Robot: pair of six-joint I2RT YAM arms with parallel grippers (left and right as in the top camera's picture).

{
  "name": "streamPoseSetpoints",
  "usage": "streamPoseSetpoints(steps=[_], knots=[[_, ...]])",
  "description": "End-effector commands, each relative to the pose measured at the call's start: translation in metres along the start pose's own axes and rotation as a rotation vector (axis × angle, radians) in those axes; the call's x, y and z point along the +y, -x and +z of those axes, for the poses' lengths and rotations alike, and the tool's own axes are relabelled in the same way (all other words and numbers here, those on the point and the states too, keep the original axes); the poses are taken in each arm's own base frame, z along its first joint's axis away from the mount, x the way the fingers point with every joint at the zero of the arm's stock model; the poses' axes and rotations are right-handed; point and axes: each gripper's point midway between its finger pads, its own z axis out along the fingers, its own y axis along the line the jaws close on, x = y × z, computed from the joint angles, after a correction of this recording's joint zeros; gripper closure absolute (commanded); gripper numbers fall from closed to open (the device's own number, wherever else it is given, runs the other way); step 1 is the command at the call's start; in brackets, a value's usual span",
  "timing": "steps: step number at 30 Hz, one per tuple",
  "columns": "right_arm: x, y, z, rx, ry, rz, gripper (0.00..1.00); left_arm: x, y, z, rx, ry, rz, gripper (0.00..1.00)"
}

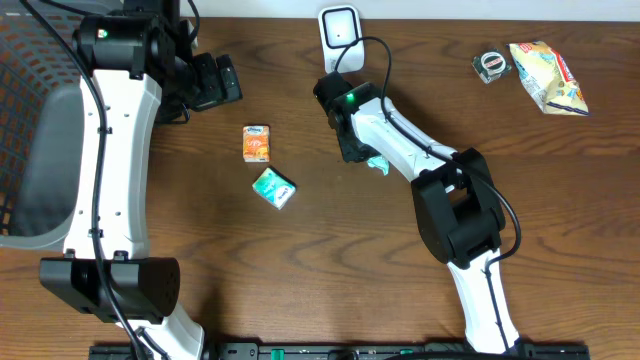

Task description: Scan the item barcode

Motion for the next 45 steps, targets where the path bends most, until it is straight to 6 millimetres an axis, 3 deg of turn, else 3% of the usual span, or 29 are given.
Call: streamPoseSetpoints(steps=[1,7,9,13,16,20,29,33,35,37,40,45], knots=[[0.01,-0.005,0.004,0.025,0.041,-0.039,0.95,0.005,0.002,0.001,-0.001,0.016,0.0,0.02],[0.02,0.007,-0.034,0.003,0.29,-0.074,0.99,0.005,0.002,0.001,-0.001,0.016,0.0,0.02],[0.025,0.014,-0.062,-0.014,0.532,-0.076,0.99,0.005,0.002,0.001,-0.001,0.016,0.0,0.02],[0.031,0.016,-0.096,-0.024,0.91,-0.106,0.99,0.005,0.002,0.001,-0.001,0.016,0.0,0.02],[0.023,0.016,-0.107,-0.022,1.127,-0.085,0.99,0.005,0.002,0.001,-0.001,0.016,0.0,0.02],[0.006,0.007,-0.099,-0.01,1.272,-0.031,0.96,0.005,0.002,0.001,-0.001,0.016,0.0,0.02],[-0.017,-0.043,-0.029,0.11,1.297,0.153,0.91,0.005,0.002,0.001,-0.001,0.016,0.0,0.02],[-0.046,-0.053,-0.001,0.156,1.219,0.276,0.73,0.005,0.002,0.001,-0.001,0.016,0.0,0.02],[-0.067,-0.054,0.011,0.181,1.154,0.351,0.53,0.005,0.002,0.001,-0.001,0.016,0.0,0.02],[-0.086,-0.054,0.017,0.184,1.119,0.39,0.42,0.005,0.002,0.001,-0.001,0.016,0.0,0.02],[-0.116,-0.051,0.014,0.186,1.098,0.447,0.39,0.004,0.002,0.001,-0.001,0.016,0.0,0.02],[-0.119,-0.047,0.004,0.163,1.104,0.385,0.34,0.005,0.002,0.001,-0.001,0.016,0.0,0.02]])
